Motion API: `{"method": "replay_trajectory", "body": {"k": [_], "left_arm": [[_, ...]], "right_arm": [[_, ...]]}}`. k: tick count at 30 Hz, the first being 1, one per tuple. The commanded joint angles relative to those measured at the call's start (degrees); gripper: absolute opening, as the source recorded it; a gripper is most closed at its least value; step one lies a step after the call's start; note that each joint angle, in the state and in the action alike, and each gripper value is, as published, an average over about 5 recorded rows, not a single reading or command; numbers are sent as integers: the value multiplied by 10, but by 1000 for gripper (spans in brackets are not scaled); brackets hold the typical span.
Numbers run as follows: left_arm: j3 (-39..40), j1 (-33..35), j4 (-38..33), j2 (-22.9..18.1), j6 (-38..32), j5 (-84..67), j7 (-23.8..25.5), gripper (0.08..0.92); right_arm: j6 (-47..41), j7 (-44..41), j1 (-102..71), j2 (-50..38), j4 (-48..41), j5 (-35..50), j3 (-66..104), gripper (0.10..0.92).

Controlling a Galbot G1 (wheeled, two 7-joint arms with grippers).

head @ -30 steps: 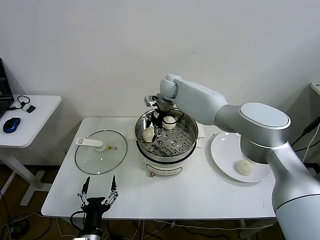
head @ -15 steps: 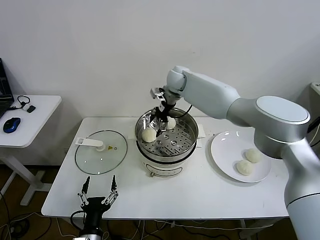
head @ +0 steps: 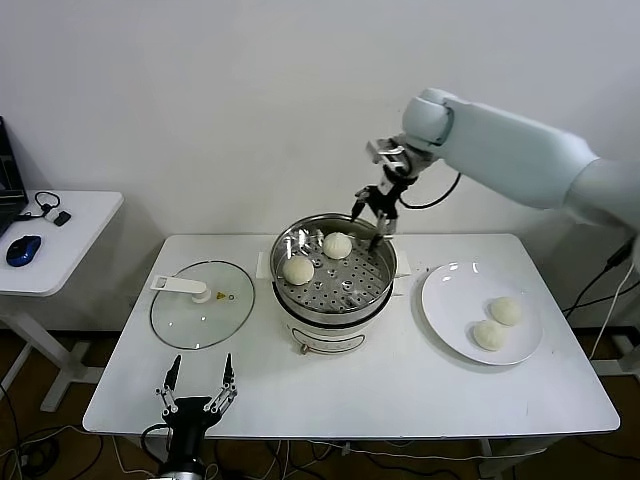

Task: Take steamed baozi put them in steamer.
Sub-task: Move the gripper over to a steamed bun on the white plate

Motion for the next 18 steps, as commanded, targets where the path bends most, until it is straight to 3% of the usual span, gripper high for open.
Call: {"method": "replay_trajectory", "body": {"k": [1, 9, 14, 18], "left_arm": [[1, 4, -1, 1, -1, 1, 0, 823], [1, 9, -5, 2, -2, 8, -2, 823], [3, 11, -4, 1, -4, 11, -2, 823], [4, 11, -6, 1, -3, 12, -3, 823]], "right_arm": [[44, -18, 24, -162, 79, -82, -23, 823], [49, -28, -68, -236, 82, -173, 30, 823], [126, -44, -157, -230, 43, -337, 145, 823], [118, -46, -198, -224, 37, -346, 168, 823]]}}
